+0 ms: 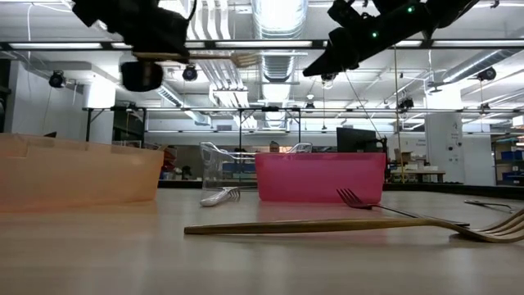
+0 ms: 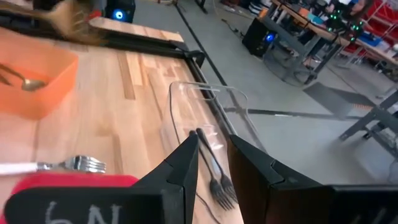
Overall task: Sort silverware by color (type)
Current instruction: Put the gold fork into the orange bin
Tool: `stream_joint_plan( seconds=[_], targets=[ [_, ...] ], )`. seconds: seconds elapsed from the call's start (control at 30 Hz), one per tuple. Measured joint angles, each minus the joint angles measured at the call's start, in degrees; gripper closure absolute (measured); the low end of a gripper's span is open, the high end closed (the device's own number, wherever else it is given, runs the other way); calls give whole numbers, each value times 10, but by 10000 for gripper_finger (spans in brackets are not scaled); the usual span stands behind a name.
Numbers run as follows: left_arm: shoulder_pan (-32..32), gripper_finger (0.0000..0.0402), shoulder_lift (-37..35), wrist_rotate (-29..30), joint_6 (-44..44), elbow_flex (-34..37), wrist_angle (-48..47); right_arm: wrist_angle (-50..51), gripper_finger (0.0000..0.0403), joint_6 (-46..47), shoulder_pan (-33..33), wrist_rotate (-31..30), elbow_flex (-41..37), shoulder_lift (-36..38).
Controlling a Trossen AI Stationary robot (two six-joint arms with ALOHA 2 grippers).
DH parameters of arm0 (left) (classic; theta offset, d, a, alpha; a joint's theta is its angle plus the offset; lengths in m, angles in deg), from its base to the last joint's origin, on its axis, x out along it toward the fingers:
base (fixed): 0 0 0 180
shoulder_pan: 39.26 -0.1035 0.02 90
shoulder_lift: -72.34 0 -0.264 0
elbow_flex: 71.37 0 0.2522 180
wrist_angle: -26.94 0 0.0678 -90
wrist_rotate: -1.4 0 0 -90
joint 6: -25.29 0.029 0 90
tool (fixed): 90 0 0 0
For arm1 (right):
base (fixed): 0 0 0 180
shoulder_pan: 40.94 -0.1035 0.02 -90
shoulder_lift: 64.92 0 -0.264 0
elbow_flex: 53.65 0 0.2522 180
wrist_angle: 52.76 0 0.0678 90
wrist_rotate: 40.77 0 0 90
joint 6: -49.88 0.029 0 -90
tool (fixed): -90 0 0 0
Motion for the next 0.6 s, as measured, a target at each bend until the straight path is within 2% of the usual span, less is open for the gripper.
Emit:
stream_joint_plan(
  seconds=[0.27,0.43,0.6],
  targets=[
    [91,398,-28,8,-84,0,-140,3,326,-19,0,0,0,1],
    [107,398,-52,22,-101,1,-246,2,326,-19,0,0,0,1],
    [107,398,-94,19,-98,19,-256,2,326,-20,0,0,0,2]
  ],
)
